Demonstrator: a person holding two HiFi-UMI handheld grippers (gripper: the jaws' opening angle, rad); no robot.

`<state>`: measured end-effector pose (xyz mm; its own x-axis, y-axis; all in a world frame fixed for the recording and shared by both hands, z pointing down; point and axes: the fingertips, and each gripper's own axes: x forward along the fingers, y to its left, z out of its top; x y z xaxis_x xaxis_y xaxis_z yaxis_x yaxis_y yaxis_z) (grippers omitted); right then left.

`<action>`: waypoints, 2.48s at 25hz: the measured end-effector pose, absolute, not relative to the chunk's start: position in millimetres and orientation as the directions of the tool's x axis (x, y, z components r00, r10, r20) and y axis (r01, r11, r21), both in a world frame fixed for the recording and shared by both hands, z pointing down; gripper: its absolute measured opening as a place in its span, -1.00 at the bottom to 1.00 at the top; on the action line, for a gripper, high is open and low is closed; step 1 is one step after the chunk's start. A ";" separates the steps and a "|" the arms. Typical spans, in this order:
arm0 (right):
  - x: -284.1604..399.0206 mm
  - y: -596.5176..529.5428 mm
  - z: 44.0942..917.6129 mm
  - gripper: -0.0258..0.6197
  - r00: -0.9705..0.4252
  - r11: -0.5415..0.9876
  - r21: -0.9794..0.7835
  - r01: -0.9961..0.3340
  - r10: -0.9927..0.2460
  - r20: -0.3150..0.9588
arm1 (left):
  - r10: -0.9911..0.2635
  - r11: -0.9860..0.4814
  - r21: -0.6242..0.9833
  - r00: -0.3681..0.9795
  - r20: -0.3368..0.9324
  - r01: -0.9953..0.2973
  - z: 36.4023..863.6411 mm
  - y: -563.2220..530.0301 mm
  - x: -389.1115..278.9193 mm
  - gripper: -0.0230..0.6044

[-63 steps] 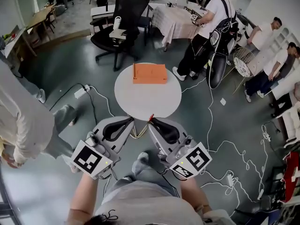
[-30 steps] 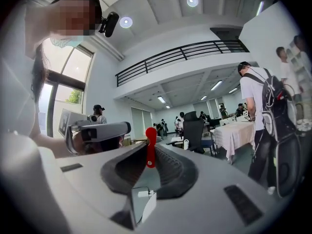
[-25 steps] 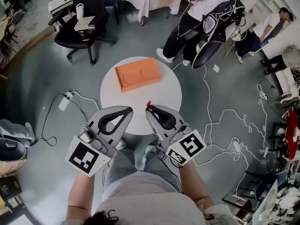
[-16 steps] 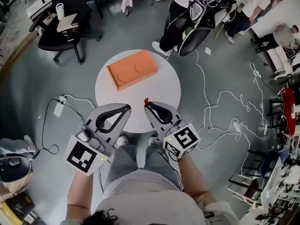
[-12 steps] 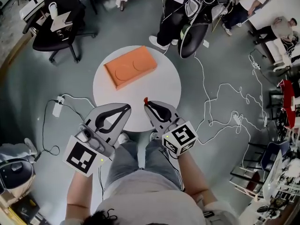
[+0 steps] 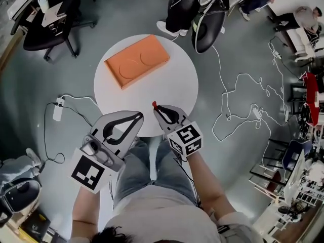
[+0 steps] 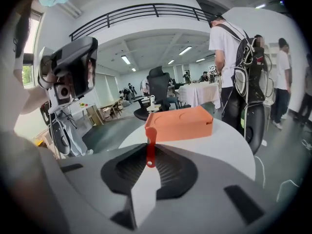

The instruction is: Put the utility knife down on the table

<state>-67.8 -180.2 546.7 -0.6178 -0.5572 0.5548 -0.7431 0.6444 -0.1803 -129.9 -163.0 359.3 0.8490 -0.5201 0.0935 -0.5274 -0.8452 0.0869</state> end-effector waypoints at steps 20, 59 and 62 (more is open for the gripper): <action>-54.2 -168.7 652.3 -0.73 -0.453 0.615 -0.137 -0.776 -0.394 0.800 | -0.536 -0.824 0.138 0.835 0.119 -0.549 388.3 -177.9 -145.1 -0.90; -69.5 -165.9 591.5 -0.90 -0.591 0.662 -0.220 -0.717 -0.409 0.695 | -0.598 -0.788 0.097 0.793 0.112 -0.608 367.8 -161.4 -135.2 -0.90; -71.2 -169.4 552.0 -0.90 -0.645 0.688 -0.232 -0.687 -0.433 0.629 | -0.612 -0.782 0.078 0.785 0.097 -0.619 354.5 -158.3 -125.4 -0.90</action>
